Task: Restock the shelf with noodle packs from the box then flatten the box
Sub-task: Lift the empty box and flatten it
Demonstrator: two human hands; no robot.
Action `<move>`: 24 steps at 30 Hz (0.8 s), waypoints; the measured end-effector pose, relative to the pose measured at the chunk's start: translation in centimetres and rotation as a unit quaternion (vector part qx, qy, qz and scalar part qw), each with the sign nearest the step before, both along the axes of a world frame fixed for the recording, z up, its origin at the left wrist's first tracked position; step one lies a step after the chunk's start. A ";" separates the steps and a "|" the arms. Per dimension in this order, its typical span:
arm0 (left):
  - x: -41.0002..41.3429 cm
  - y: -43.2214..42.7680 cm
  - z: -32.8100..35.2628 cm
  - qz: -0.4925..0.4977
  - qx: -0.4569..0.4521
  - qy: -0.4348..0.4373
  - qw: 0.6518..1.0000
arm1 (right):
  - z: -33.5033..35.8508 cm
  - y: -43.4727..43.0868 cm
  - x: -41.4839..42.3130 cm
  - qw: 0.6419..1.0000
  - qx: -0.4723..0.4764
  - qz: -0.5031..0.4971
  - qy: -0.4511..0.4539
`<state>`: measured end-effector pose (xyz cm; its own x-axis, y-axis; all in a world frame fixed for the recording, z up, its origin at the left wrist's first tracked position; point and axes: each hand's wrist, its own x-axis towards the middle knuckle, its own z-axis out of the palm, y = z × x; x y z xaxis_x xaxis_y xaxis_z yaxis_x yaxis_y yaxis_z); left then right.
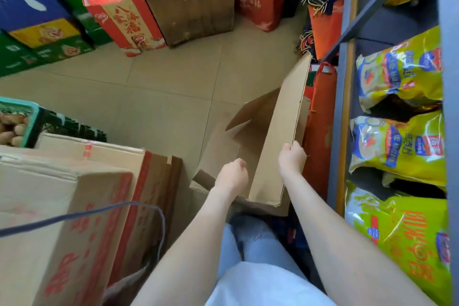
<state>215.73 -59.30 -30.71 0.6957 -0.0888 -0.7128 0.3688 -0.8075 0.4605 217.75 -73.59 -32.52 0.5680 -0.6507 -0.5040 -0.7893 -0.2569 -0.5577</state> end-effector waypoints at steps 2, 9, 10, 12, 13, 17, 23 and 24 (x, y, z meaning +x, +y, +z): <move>2.8 -1.3 0.6 -0.001 -0.018 -0.003 1.000 | -0.1 -0.9 2.6 1.000 0.002 -0.001 0.007; 13.6 -2.2 1.4 -0.017 -0.013 -0.015 1.000 | 1.5 -1.7 12.7 0.999 0.030 0.015 0.015; 15.3 -2.3 1.3 -0.024 -0.012 -0.010 1.000 | 1.7 -1.7 14.7 0.999 0.034 0.014 0.003; 19.0 -2.6 1.1 -0.048 -0.006 -0.002 0.999 | 2.5 -2.1 19.1 0.999 0.032 0.017 -0.017; 20.9 -2.8 1.0 -0.061 -0.004 0.001 0.998 | 3.1 -2.3 21.3 0.999 0.028 0.015 -0.026; 28.6 -3.3 1.5 -0.116 -0.012 -0.001 0.993 | 5.8 -3.2 29.5 0.999 0.018 -0.011 -0.044; 40.1 -3.4 3.7 -0.136 0.002 -0.055 0.989 | 8.5 -5.7 39.1 0.998 -0.011 -0.027 -0.055; 41.6 -3.7 4.1 -0.136 0.002 -0.068 0.988 | 8.9 -6.2 40.1 0.998 -0.018 -0.026 -0.055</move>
